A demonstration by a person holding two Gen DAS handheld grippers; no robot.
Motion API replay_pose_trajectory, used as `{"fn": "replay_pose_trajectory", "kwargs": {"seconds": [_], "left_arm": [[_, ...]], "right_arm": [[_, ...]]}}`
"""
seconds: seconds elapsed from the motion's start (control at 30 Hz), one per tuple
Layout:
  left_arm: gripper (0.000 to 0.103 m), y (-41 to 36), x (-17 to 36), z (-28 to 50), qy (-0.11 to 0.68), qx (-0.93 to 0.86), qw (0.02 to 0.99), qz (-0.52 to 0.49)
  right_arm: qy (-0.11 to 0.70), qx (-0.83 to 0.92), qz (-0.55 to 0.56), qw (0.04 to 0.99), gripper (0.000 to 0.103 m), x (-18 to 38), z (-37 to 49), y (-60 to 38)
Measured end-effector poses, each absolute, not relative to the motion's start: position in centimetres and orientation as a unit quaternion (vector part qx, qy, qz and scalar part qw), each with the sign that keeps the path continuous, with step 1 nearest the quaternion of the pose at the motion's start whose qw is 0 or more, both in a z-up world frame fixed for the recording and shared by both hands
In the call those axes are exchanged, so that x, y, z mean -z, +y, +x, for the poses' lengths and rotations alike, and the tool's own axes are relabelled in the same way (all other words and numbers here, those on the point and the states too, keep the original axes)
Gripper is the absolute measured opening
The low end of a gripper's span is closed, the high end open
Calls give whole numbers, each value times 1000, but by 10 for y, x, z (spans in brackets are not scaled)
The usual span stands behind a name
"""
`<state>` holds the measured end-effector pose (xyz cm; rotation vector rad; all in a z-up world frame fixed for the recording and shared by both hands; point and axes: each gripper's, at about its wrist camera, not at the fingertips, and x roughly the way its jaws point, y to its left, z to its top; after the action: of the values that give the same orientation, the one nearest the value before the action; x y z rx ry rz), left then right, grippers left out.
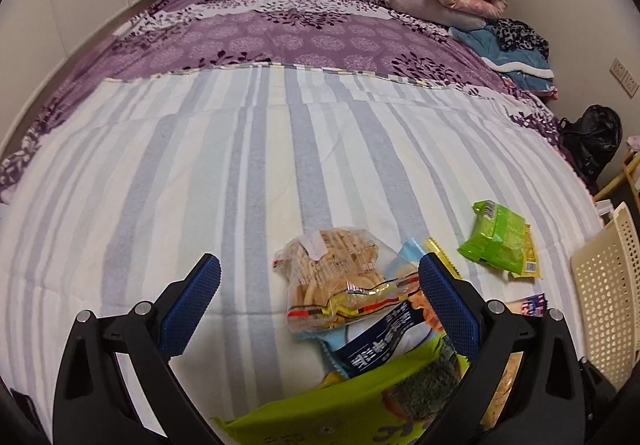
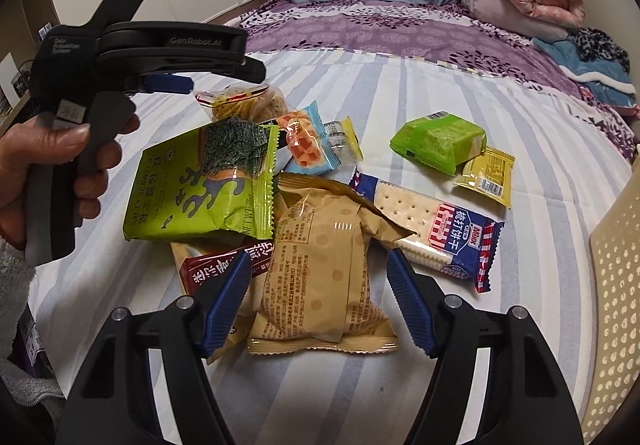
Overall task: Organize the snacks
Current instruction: 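Move the left tool to the clear zip bag while the right tool approaches the tan pouch, then grasp the clear zip bag with the left tool while the right tool grasps the tan pouch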
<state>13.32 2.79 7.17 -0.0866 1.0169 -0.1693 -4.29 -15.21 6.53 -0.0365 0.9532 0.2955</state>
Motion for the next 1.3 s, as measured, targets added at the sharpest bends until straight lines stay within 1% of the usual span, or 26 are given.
{"fn": "replay_pose_trajectory", "kwargs": {"seconds": [0.37,0.57,0.7,0.87,0.9,0.93,0.97,1.0,1.03,1.07,1.1,1.17,1.2,1.3], "left_arm": [[101,13,-73,143,497,87,863,-32],[101,5,-61,151,515,75,854,0],[101,13,-46,160,535,65,842,-12],[101,28,-38,160,530,55,846,-33],[98,31,-38,160,527,55,848,-38],[90,33,-38,160,524,58,849,-43],[84,34,-38,160,523,61,849,-45],[74,34,-38,160,522,62,850,-45],[67,34,-37,161,521,64,850,-45],[65,34,-37,162,520,67,850,-46],[59,33,-37,162,519,74,850,-49],[56,32,-39,162,514,78,853,-47],[56,32,-39,161,511,79,855,-45],[55,32,-40,160,508,78,857,-45]], "right_arm": [[460,-140,-5,877,70,-64,-42,-156],[461,-140,-6,876,70,-62,-41,-157],[460,-139,-6,877,70,-62,-42,-159],[459,-136,-1,878,70,-63,-41,-162],[460,-136,-1,878,70,-63,-41,-161],[460,-137,-2,877,70,-62,-41,-161],[460,-138,-4,877,70,-62,-41,-160],[460,-140,-5,877,70,-62,-41,-159],[460,-141,-7,877,70,-62,-41,-158],[460,-142,-8,877,69,-62,-42,-157],[460,-143,-11,876,60,-62,-42,-157],[459,-145,-12,876,57,-63,-43,-156],[458,-145,-15,877,53,-63,-43,-156],[454,-145,-22,879,51,-64,-46,-154]]}}
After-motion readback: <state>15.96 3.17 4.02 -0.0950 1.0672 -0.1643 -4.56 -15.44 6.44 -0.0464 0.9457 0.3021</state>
